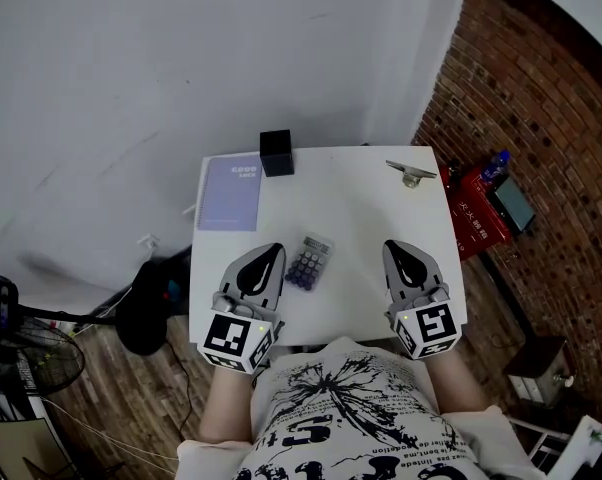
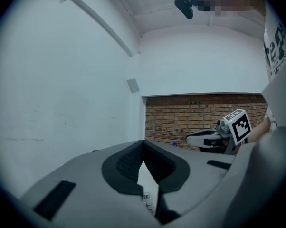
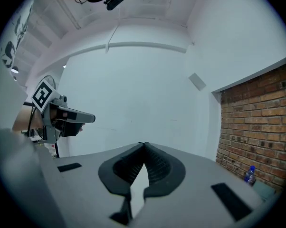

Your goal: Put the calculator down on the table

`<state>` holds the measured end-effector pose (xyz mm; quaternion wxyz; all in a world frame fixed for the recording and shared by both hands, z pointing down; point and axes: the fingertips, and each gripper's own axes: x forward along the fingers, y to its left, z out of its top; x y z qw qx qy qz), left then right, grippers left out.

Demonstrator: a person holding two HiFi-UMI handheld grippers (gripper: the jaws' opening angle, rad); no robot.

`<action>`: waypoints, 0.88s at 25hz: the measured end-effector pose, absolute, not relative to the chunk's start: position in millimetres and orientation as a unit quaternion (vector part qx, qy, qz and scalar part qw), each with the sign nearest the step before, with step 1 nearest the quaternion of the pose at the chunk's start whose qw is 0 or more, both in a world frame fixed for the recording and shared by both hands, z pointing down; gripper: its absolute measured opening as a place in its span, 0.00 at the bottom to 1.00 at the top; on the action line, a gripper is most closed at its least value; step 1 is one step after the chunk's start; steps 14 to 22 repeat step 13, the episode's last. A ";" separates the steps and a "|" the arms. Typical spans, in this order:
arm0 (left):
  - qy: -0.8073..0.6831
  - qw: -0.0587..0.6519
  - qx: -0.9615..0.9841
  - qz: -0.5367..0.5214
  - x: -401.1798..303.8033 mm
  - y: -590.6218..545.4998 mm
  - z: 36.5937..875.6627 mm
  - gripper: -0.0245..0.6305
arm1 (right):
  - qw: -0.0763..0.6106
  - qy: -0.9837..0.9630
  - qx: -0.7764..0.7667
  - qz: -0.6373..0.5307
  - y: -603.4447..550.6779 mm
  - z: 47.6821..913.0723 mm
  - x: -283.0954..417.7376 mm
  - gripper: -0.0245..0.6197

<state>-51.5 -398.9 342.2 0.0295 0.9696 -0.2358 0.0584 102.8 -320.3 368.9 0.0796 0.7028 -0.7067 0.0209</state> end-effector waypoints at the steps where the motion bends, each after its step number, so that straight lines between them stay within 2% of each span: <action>1: -0.236 0.031 0.969 0.058 -53.3 -398.0 343.3 0.06 | 0.081 -0.706 0.703 0.020 -319.6 369.7 101.2 0.06; 22: -0.241 0.029 0.968 0.056 -64.7 -394.3 348.4 0.06 | 0.100 -0.704 0.702 0.020 -314.0 378.3 85.1 0.06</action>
